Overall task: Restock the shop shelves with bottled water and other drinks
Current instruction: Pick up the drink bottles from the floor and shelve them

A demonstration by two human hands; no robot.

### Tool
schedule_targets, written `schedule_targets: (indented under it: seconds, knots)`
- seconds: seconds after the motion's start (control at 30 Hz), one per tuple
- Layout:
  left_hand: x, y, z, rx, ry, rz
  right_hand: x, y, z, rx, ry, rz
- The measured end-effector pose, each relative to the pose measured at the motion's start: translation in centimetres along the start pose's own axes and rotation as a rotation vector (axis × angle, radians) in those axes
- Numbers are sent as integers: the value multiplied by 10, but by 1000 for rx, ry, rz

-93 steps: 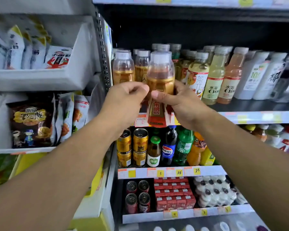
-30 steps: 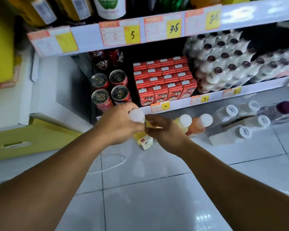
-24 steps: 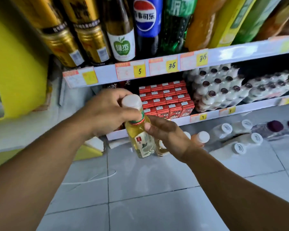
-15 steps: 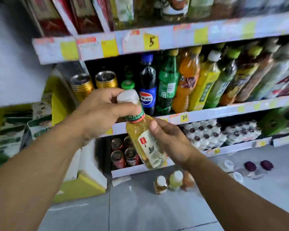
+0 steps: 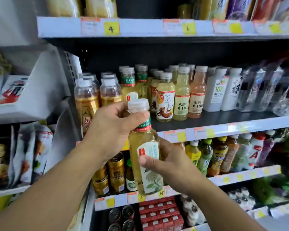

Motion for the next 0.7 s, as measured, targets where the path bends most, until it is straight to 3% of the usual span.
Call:
schedule_targets:
  seconds: [0.27,0.4,0.7]
  knots:
    - [2,-12,-28,106,89,-12,-17,-39,36,-128,107,-195]
    - [7,-13,-26,167,-21,8,-22,-66,42,-180,125,-265]
    - [15,-17,40,-68,-281,36,-24,-111,26,-120,96,-339]
Point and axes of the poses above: each hand's wrist, its own y-axis away from the middle knuckle, its own x-axis out of the palm, z = x × y, the point moved 4 cm from there along -y, towards the middle knuckle, and after that the axes turned 1 degree about y, right-handed, at the moved point
